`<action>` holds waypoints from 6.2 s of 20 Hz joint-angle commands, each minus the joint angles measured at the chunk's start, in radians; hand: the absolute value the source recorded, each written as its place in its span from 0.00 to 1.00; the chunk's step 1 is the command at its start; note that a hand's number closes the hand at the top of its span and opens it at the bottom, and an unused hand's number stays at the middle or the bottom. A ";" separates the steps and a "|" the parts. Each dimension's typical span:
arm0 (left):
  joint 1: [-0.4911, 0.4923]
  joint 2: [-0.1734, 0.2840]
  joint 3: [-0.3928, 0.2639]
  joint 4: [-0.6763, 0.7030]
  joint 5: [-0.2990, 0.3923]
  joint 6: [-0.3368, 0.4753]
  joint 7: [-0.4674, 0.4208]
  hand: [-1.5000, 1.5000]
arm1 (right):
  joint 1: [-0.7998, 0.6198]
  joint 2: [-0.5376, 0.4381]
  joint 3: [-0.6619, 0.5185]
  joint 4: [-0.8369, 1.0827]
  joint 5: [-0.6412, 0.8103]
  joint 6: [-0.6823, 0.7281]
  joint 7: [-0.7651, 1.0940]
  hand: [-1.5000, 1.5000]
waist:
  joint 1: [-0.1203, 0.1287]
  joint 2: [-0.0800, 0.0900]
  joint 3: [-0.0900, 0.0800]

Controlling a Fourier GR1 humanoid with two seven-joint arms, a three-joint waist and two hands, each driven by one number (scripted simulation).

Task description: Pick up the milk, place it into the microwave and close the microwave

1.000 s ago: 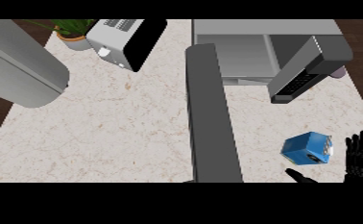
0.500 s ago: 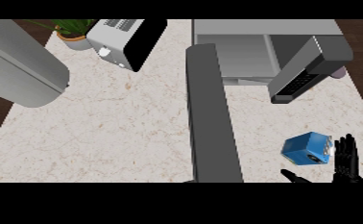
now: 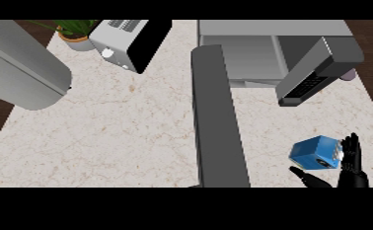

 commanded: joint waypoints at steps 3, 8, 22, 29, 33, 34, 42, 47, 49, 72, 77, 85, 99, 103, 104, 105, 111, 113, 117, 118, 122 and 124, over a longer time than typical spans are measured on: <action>0.010 -0.007 0.032 -0.011 0.026 -0.027 0.018 0.00 | -0.080 -0.008 0.005 0.159 0.001 0.018 -0.111 1.00 | 0.001 0.000 0.000; 0.019 -0.007 -0.006 0.015 0.000 -0.010 -0.032 0.00 | -0.176 -0.042 0.027 0.203 0.070 -0.055 -0.159 1.00 | 0.004 0.000 0.000; 0.026 -0.007 0.006 -0.015 0.034 -0.040 0.014 0.00 | -0.421 -0.067 0.162 0.389 0.112 0.212 -0.230 1.00 | 0.026 0.007 0.002; 0.022 -0.007 0.038 0.028 0.014 -0.042 -0.018 0.00 | -0.417 -0.013 0.236 0.232 0.080 0.340 -0.162 1.00 | -0.003 -0.002 -0.001; 0.019 -0.007 0.062 0.013 0.061 -0.060 0.005 0.00 | -0.415 -0.015 0.238 0.133 0.088 0.265 -0.077 1.00 | -0.001 -0.002 -0.001; 0.072 -0.007 0.105 0.023 0.112 -0.097 -0.028 0.00 | -0.409 0.031 0.257 0.178 0.118 0.208 -0.092 1.00 | 0.004 -0.001 0.000; -0.013 0.004 0.124 0.102 0.082 -0.116 -0.007 0.00 | -0.511 0.109 0.301 0.068 0.170 0.060 0.100 1.00 | 0.003 0.000 0.000; 0.022 0.019 0.160 0.103 0.130 -0.143 -0.020 0.00 | -0.656 0.053 0.261 0.164 0.212 -0.014 0.160 1.00 | 0.011 0.001 0.000; 0.024 -0.007 0.084 0.096 0.036 -0.111 -0.044 0.00 | -0.776 0.055 0.268 0.263 0.252 -0.047 0.207 1.00 | 0.020 0.005 0.000; -0.100 0.047 0.108 0.168 0.063 -0.144 -0.013 0.00 | -1.139 -0.084 0.165 0.781 0.389 -0.507 0.126 1.00 | 0.106 0.049 0.003; -0.131 0.049 0.089 0.195 0.048 -0.142 -0.010 0.00 | -1.126 -0.104 0.161 0.814 0.401 -0.561 0.093 1.00 | 0.117 0.065 0.004; -0.154 0.060 0.094 0.213 0.025 -0.150 -0.032 0.00 | -1.101 -0.218 0.196 0.964 0.475 -0.784 0.315 0.00 | 0.131 0.076 -0.001; -0.205 0.096 0.050 0.283 -0.046 -0.188 -0.038 0.00 | -1.142 -0.120 0.207 0.883 0.475 -0.588 0.129 0.00 | 0.129 0.067 0.006; -0.193 0.076 0.002 0.276 -0.058 -0.221 -0.045 0.00 | -1.155 -0.120 0.159 0.872 0.423 -0.467 0.098 0.00 | 0.125 0.063 0.006; -0.184 0.081 0.009 0.270 -0.041 -0.221 -0.033 0.00 | -1.153 -0.128 0.149 0.872 0.411 -0.419 0.085 0.00 | 0.115 0.053 0.006; -0.195 0.070 -0.014 0.268 -0.075 -0.222 -0.042 0.00 | -1.147 -0.115 0.142 0.867 0.404 -0.423 0.067 0.00 | 0.109 0.055 0.006; -0.196 0.057 -0.072 0.271 -0.084 -0.265 -0.050 0.00 | -1.118 -0.094 0.061 0.854 0.317 -0.295 -0.005 0.00 | 0.088 0.044 0.005; -0.198 0.041 -0.098 0.263 -0.085 -0.256 -0.033 0.00 | -1.094 -0.068 0.044 0.857 0.296 -0.251 -0.039 0.00 | 0.084 0.041 0.005; -0.221 0.046 -0.119 0.255 -0.095 -0.261 -0.028 0.00 | -1.062 -0.074 0.001 0.861 0.248 -0.133 -0.078 0.00 | 0.067 0.034 0.005; -0.212 0.012 -0.158 0.254 -0.116 -0.262 -0.032 0.00 | -1.064 -0.081 -0.002 0.866 0.245 -0.116 -0.067 0.00 | 0.061 0.031 0.004; -0.225 0.008 -0.196 0.220 -0.098 -0.235 0.040 1.00 | -0.985 -0.051 -0.030 0.874 0.209 -0.010 -0.126 0.00 | 0.044 0.023 0.004; -0.267 -0.006 -0.243 0.280 -0.162 -0.219 0.000 1.00 | -0.999 -0.069 -0.037 0.875 0.196 0.076 -0.099 0.00 | 0.031 0.022 0.003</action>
